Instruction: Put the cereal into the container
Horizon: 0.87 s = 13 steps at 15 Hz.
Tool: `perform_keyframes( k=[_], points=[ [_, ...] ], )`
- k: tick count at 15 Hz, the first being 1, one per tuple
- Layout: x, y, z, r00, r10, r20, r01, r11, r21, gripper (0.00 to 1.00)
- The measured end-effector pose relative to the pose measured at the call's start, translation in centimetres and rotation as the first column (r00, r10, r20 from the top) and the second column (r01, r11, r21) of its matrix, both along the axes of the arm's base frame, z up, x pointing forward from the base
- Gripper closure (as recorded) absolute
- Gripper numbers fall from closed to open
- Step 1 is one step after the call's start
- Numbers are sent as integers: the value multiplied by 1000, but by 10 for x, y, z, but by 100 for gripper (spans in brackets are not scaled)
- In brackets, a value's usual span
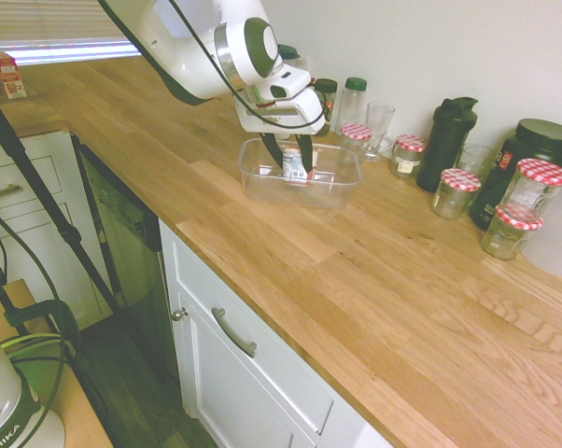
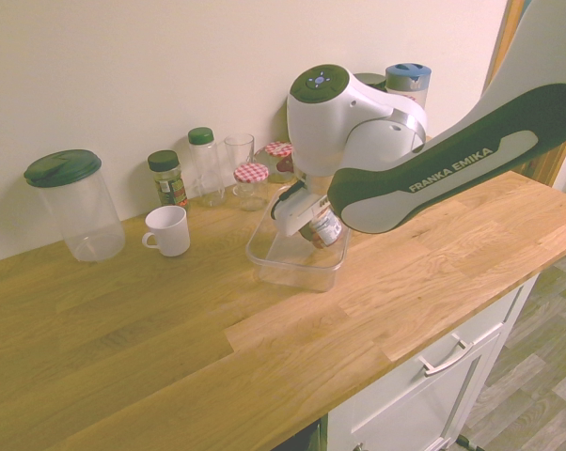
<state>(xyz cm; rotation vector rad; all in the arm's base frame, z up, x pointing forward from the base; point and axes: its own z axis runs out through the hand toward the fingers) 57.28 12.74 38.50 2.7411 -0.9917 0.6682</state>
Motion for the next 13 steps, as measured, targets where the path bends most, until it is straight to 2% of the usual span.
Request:
perform_keyframes(
  k=[5,13],
  points=[
    [2,1,6,1000,1,-12,-1,1000,16,0],
    [-41,-8,56,998,-4,58,0,998,65,0]
  ],
)
